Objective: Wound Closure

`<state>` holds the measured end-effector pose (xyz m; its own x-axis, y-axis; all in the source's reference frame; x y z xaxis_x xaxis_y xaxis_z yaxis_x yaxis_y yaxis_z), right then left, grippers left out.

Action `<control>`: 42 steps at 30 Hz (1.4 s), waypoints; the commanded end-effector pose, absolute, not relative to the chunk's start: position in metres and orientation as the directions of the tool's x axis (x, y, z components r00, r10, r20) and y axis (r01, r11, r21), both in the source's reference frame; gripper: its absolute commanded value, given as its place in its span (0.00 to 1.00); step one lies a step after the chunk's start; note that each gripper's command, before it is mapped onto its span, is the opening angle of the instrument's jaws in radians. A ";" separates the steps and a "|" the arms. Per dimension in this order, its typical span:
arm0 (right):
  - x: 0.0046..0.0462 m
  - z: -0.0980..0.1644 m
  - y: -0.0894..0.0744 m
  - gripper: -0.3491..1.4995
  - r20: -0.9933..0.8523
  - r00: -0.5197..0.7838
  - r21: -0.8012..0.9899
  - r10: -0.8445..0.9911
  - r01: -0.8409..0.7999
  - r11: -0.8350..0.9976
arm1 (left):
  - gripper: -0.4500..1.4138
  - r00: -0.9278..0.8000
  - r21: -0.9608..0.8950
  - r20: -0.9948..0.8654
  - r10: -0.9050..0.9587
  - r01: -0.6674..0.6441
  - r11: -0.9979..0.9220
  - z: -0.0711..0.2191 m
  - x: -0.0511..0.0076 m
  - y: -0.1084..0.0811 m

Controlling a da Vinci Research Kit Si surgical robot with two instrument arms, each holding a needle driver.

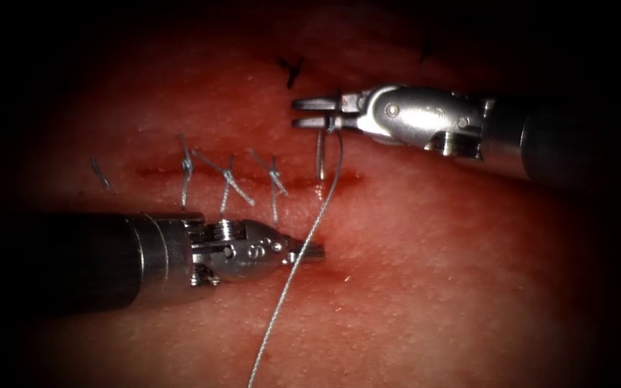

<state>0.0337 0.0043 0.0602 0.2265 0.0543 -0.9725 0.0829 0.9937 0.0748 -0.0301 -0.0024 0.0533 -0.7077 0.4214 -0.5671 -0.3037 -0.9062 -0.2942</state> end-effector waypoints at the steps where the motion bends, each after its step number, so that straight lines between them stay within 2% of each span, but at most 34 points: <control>1: 0.0346 0.061 0.005 0.00 -0.973 0.227 0.068 0.046 0.092 0.993 | 0.12 -0.707 -0.292 -0.570 0.420 -0.304 -0.907 0.054 -0.0309 -0.002; 9: 0.0347 0.060 0.005 0.00 -0.967 0.227 0.140 0.115 0.098 0.985 | 0.11 -0.707 -0.285 -0.569 0.420 -0.309 -0.907 0.055 -0.0316 -0.002; 13: 0.0347 0.061 0.005 0.00 -0.918 0.246 0.339 0.311 0.082 0.937 | 0.11 -0.708 -0.281 -0.571 0.416 -0.307 -0.909 0.055 -0.0315 -0.002; 17: 0.0347 0.061 0.005 0.00 -0.869 0.260 0.452 0.421 0.070 0.890 | 0.11 -0.706 -0.280 -0.573 0.415 -0.307 -0.909 0.055 -0.0314 -0.002; 19: 0.0347 0.062 0.004 0.00 -0.802 0.279 0.561 0.528 0.052 0.826 | 0.11 -0.707 -0.281 -0.574 0.414 -0.306 -0.910 0.055 -0.0312 -0.002; 28: 0.0348 0.063 0.004 0.00 -0.617 0.268 0.773 0.740 0.030 0.634 | 0.11 -0.707 -0.281 -0.574 0.413 -0.304 -0.910 0.055 -0.0310 -0.002; 33: 0.0350 0.063 0.004 0.00 -0.528 0.266 0.841 0.807 0.031 0.540 | 0.11 -0.707 -0.281 -0.575 0.412 -0.303 -0.911 0.055 -0.0309 -0.002; 42: 0.0360 0.063 0.000 0.00 -0.321 0.276 0.945 0.906 0.149 0.290 | 0.11 -0.707 -0.282 -0.575 0.412 -0.301 -0.911 0.055 -0.0307 -0.002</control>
<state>0.0351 0.0001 0.0628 0.2727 0.9098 -0.3130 0.1475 0.2820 0.9480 -0.0300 -0.0024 0.0548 -0.7077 0.4129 -0.5733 -0.3011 -0.9103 -0.2839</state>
